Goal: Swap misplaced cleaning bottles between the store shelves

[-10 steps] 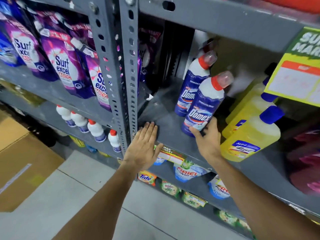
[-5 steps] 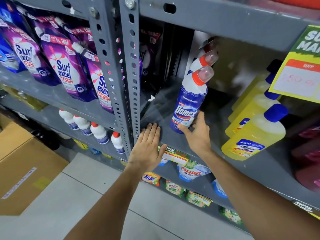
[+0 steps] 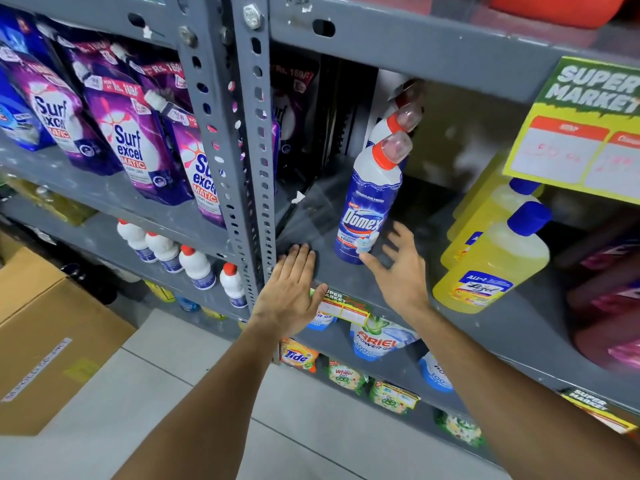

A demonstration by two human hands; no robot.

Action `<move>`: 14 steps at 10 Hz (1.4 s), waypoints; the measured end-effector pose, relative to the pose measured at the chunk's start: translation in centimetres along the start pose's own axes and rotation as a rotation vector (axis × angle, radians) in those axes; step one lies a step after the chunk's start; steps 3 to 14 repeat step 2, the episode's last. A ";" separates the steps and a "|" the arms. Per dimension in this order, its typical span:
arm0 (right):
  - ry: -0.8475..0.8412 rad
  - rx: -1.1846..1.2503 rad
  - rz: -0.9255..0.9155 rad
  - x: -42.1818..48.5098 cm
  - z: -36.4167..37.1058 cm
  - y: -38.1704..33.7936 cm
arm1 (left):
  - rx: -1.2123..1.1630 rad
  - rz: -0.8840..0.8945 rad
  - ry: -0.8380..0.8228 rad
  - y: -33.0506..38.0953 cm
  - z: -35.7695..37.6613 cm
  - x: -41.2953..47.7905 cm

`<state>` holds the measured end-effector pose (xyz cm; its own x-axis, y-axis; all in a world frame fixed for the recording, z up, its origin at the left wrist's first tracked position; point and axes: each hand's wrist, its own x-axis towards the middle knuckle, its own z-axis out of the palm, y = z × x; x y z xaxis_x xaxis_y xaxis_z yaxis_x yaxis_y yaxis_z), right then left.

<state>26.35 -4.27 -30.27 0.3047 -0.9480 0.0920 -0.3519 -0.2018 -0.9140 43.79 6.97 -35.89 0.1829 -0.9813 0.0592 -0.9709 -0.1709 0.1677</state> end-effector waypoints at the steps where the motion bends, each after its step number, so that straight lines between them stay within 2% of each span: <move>1: 0.004 -0.013 -0.007 -1.2 -1.9 -1.0 | -0.073 -0.018 0.027 0.4 -0.9 -0.4; 2: 0.016 0.045 -0.108 -3.2 -3.6 -4.0 | -0.191 -0.028 0.231 3.2 -3.0 -1.9; 14: 0.016 0.045 -0.108 -3.2 -3.6 -4.0 | -0.191 -0.028 0.231 3.2 -3.0 -1.9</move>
